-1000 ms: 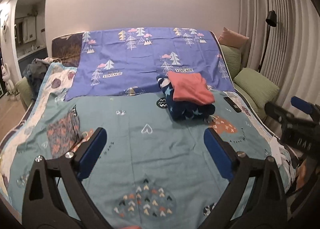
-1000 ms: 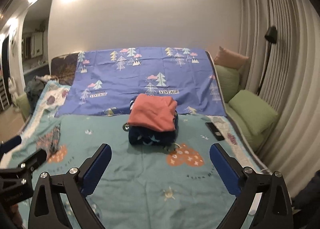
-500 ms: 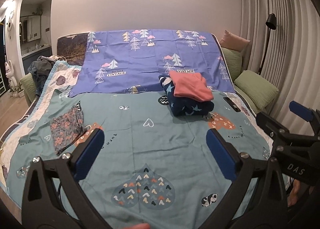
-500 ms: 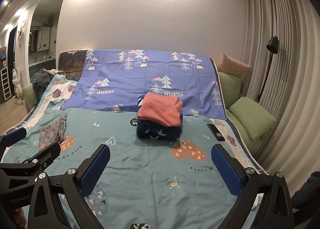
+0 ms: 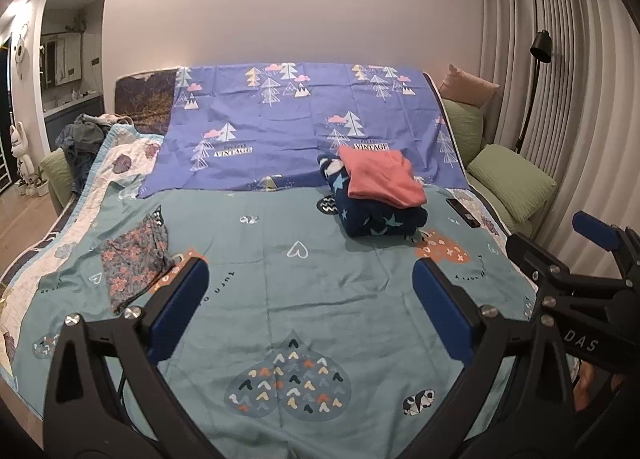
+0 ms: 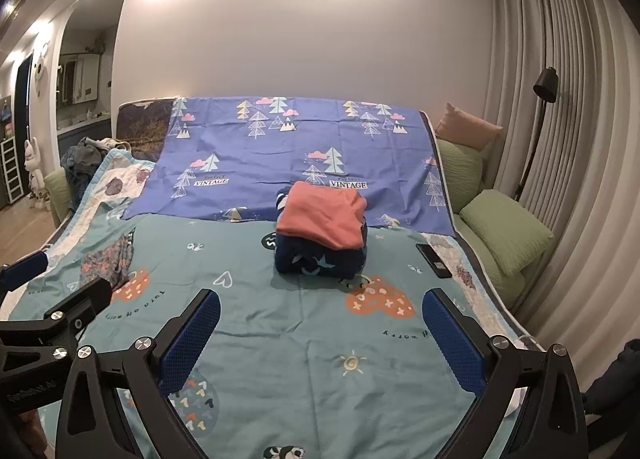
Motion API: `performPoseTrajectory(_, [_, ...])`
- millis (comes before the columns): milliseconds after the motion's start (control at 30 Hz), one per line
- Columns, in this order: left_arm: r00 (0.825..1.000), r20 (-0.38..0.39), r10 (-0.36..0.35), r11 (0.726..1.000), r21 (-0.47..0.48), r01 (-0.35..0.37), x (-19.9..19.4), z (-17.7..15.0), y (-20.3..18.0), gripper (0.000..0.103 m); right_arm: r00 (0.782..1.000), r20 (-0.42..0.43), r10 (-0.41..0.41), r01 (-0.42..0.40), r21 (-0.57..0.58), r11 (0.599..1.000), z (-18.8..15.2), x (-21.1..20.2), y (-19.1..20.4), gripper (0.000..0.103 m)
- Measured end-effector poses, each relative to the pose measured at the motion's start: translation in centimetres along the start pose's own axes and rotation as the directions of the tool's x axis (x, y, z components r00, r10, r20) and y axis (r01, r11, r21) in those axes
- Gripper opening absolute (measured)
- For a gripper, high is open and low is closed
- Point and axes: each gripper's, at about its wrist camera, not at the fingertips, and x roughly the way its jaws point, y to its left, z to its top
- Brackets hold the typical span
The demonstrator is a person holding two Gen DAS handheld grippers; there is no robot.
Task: Fold small clothes
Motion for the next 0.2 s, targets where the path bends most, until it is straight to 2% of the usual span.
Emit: performPoseTrajectory(200, [1.0,0.005,-0.007,1.0,-0.013,0.007,-0.16,0.37,0.18,0.101,1.0,-0.004,-0.003,0.004,0.006,1.0,-0.01,0.0,-0.18,0.103])
